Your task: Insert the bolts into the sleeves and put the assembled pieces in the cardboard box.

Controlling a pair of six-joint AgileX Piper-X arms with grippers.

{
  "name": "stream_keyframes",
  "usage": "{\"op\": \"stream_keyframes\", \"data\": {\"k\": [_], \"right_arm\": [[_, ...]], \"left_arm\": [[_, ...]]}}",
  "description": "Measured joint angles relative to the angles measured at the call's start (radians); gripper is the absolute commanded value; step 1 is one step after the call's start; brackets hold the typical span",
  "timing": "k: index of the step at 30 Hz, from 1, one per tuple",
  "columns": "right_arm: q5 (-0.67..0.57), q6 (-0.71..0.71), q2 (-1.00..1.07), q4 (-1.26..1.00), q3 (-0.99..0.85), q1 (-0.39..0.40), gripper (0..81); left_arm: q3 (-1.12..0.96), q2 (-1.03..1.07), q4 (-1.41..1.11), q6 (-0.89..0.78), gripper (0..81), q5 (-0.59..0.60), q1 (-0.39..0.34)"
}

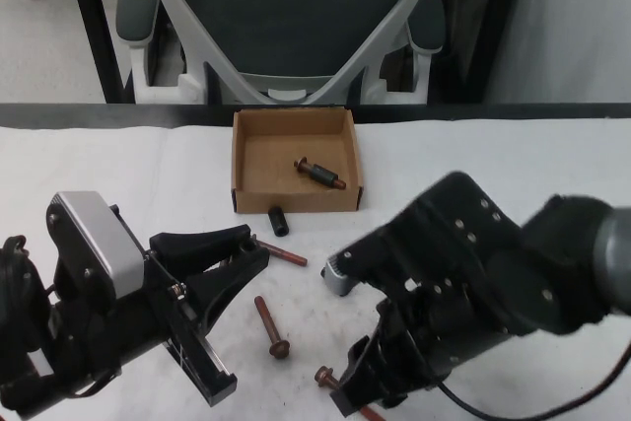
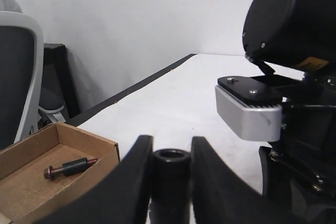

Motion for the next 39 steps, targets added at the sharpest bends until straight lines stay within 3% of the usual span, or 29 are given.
{"op": "stream_keyframes", "data": {"k": [11,36,39], "right_arm": [[0.006,-0.106,0.115,0.185,-0.141,0.000,42.8],[0.014,-0.122,0.196,0.197,-0.221,0.021,42.8],[0.014,-0.122,0.199,0.197,-0.223,0.021,37.1]], "left_arm": [[0.000,0.000,0.000,0.000,0.8,0.000,0.000],[0.000,0.000,0.000,0.000,0.8,0.000,0.000],[0.000,0.000,0.000,0.000,0.8,0.000,0.000]]}}
